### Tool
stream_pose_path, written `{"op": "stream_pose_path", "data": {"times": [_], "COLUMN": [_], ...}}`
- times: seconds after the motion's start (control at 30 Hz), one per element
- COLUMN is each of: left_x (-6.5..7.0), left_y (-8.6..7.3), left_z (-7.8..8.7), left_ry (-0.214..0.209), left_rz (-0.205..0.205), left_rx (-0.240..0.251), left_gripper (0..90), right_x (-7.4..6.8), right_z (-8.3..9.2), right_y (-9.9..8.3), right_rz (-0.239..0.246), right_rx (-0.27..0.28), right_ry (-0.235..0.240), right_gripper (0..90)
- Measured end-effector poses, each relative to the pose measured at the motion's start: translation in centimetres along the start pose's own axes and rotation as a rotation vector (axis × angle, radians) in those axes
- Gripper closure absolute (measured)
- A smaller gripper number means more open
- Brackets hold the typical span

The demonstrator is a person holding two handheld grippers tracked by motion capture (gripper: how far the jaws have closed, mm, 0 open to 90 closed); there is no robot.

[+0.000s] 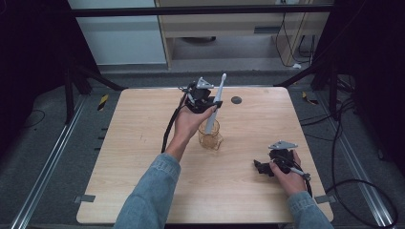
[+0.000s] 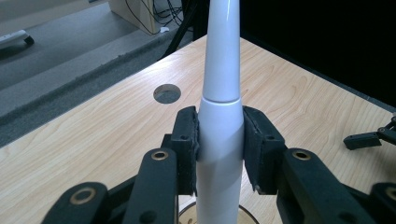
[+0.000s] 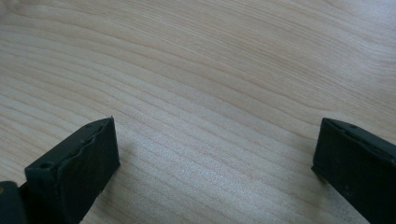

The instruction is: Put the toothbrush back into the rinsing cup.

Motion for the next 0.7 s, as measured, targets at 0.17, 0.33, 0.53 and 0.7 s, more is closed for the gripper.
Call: {"op": "stream_pose_path", "data": {"times": [0.17, 0.33, 0.53, 0.7], "left_x": [-0.3, -0.4, -0.3, -0.2], "left_y": [-0.6, -0.9, -1.2, -1.4], "left_z": [-0.1, -0.3, -0.5, -0.8], "left_ry": [-0.002, -0.011, -0.015, -0.013], "left_rz": [0.011, 0.017, 0.018, 0.003], "left_rx": [-0.006, -0.006, -0.008, -0.021], "left_gripper": [67.4, 67.4, 67.5, 67.5], "right_x": [0.0, 0.0, 0.0, 0.0], "right_z": [0.0, 0.0, 0.0, 0.0], "right_y": [0.0, 0.0, 0.0, 0.0], "right_rz": [0.0, 0.001, 0.0, -0.001], "right_rx": [0.0, 0.0, 0.0, -0.001], "right_ry": [0.0, -0.001, -0.001, 0.0], "right_gripper": [0.4, 0.4, 0.3, 0.4]}}
Point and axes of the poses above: each handheld gripper's, and its own axes: z roughly backward along the jaws, y roughly out of its top, x roughly to its right, the point moved 9 cm from there along -z, roughly forward along the jaws, and after that the axes turned 10 degrees about -x, right-handed, at the moved point
